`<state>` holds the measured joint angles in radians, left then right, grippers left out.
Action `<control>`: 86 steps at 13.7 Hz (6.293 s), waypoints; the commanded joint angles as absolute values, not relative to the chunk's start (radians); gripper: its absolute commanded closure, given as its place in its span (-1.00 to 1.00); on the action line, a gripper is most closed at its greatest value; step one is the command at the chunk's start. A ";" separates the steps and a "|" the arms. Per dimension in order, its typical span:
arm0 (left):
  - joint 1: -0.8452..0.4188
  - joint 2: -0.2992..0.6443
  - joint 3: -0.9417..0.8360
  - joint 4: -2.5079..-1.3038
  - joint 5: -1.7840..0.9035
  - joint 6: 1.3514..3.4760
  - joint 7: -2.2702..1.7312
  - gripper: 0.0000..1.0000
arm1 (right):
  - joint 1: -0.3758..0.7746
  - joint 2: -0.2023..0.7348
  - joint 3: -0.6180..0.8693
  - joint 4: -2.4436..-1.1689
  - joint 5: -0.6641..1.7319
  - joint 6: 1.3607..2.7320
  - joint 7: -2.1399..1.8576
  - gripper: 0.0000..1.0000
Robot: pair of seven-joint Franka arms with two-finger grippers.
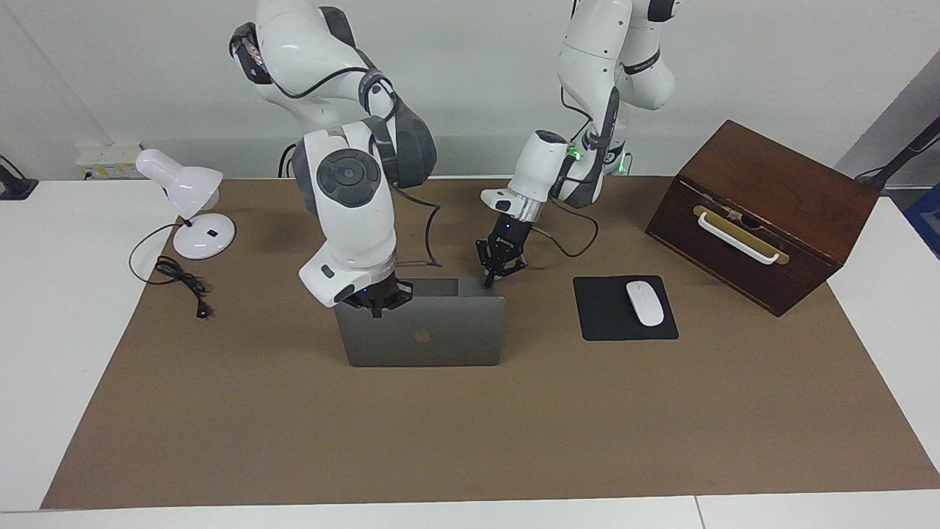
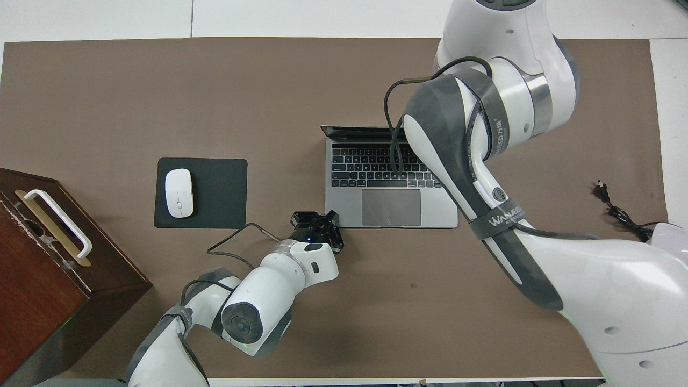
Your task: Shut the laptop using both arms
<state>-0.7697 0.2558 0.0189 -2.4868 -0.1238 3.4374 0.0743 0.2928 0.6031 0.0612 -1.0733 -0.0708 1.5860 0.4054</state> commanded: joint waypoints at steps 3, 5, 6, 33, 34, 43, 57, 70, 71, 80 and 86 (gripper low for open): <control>-0.785 0.322 0.038 -2.493 -0.135 3.484 0.156 1.00 | 0.235 0.548 0.074 -1.176 0.060 1.575 0.407 1.00; -0.784 0.334 0.038 -2.496 -0.135 3.502 0.155 1.00 | 0.226 0.534 0.074 -1.213 0.072 1.580 0.407 1.00; -0.784 0.337 0.038 -2.496 -0.135 3.502 0.156 1.00 | 0.219 0.528 0.074 -1.233 0.075 1.585 0.407 1.00; -0.790 0.387 0.038 -2.519 -0.135 3.504 0.167 1.00 | 0.210 0.494 0.074 -1.603 0.124 1.993 0.382 1.00; -0.788 0.388 0.038 -2.519 -0.135 3.504 0.167 1.00 | 0.212 0.494 0.074 -1.609 0.124 2.003 0.382 1.00; -0.790 0.387 0.038 -2.517 -0.135 3.504 0.167 1.00 | 0.215 0.494 0.074 -1.632 0.124 2.042 0.390 1.00; -0.788 0.387 0.040 -2.517 -0.135 3.504 0.167 1.00 | 0.091 0.399 0.061 -1.435 0.069 2.326 0.186 -0.40; -0.753 0.246 0.040 -2.493 -0.144 3.403 0.080 1.00 | -0.026 0.241 0.058 -1.293 -0.049 1.725 -0.019 -1.00; -0.738 0.204 0.038 -2.493 -0.144 3.337 0.080 1.00 | -0.023 0.212 0.060 -1.328 -0.049 1.709 0.024 -1.00; -0.666 -0.098 0.044 -2.482 -0.144 2.798 0.091 1.00 | -0.029 -0.032 0.060 -1.759 -0.038 1.927 0.093 -1.00; -0.565 -0.192 0.046 -2.350 -0.130 2.357 0.092 1.00 | -0.017 -0.035 0.063 -1.755 -0.043 1.931 0.109 -1.00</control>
<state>-0.6096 -0.1423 0.0505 -2.3921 -0.1308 2.4883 0.0771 -0.0147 -0.0151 0.0549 -1.7238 -0.0348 1.9069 0.0823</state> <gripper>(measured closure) 0.991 0.000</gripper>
